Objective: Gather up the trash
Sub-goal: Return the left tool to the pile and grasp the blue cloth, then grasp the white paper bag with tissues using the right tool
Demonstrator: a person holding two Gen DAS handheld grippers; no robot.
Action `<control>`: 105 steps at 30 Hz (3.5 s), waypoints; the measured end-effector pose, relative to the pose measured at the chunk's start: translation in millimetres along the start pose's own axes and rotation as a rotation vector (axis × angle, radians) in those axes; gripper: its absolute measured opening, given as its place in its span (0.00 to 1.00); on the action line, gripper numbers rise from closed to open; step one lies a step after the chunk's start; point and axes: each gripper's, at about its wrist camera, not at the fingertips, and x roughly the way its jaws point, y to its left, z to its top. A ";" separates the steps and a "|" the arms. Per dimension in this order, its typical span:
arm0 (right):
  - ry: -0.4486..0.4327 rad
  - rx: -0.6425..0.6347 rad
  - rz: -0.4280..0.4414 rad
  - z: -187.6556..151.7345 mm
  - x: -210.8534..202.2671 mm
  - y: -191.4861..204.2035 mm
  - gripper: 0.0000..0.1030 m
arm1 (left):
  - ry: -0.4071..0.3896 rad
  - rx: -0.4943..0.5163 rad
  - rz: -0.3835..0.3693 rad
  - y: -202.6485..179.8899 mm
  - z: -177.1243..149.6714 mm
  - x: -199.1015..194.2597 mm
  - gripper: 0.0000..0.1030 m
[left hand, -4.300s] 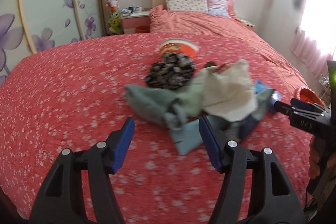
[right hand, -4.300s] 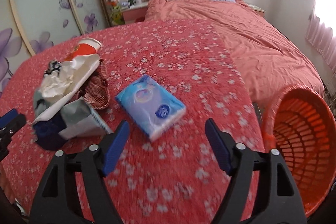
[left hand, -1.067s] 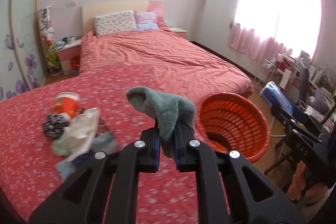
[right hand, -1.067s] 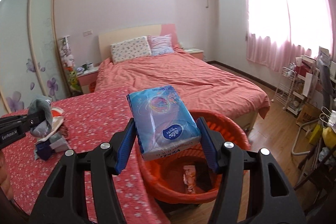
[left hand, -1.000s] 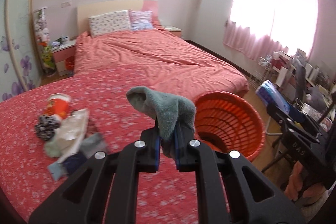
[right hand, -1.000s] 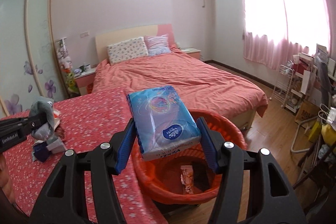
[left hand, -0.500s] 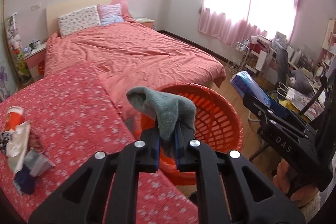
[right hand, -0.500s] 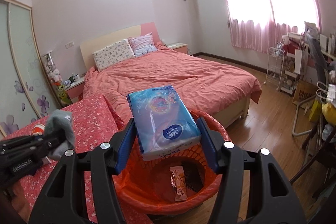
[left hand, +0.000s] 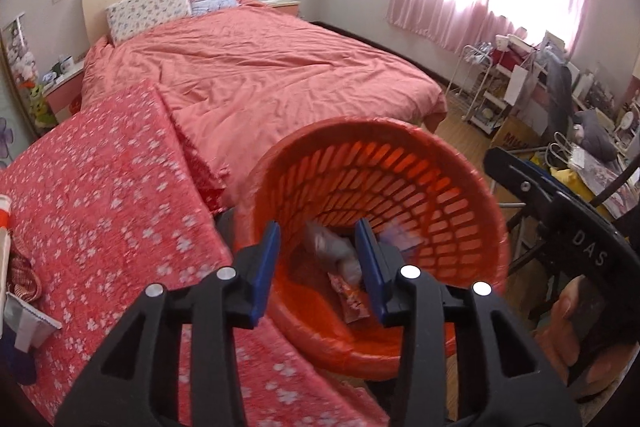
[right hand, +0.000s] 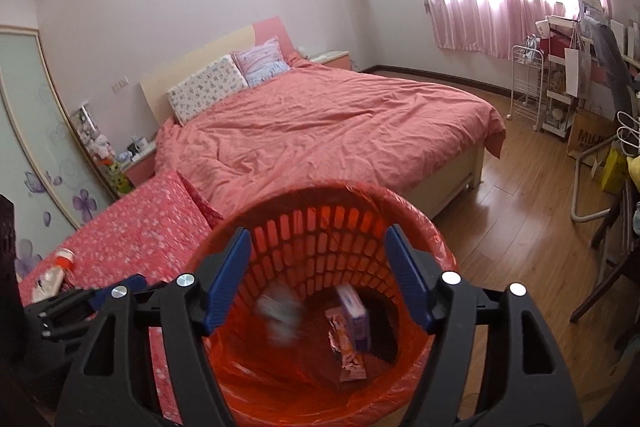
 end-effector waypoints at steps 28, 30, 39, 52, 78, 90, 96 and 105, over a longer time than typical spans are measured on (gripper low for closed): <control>0.129 -0.293 0.100 -34.9 -15.4 126.3 0.68 | -0.069 -0.233 0.379 196.9 -101.1 -147.0 0.55; 0.141 -0.311 0.110 -40.1 -14.1 137.2 0.68 | -0.054 -0.250 0.395 208.1 -105.0 -144.7 0.55; 0.180 -0.360 0.143 -63.4 -15.2 173.3 0.68 | -0.035 -0.275 0.345 221.5 -111.4 -124.3 0.35; 0.200 -0.429 0.168 -81.8 -20.7 204.9 0.68 | 0.003 -0.286 0.255 225.6 -116.3 -124.7 0.26; 0.167 -0.487 0.329 -92.3 -25.3 302.8 0.68 | -0.103 -0.630 0.403 341.5 -192.2 -224.5 0.06; 0.285 -0.421 0.318 -92.1 34.4 351.3 0.68 | -0.055 -0.671 0.411 373.1 -183.6 -200.3 0.13; 0.286 -0.453 0.379 -101.4 26.2 352.5 0.35 | -0.023 -0.666 0.407 368.9 -187.3 -185.4 0.17; 0.273 -0.426 0.422 -90.6 13.9 336.9 0.00 | -0.059 -0.660 0.414 363.9 -183.9 -191.1 0.12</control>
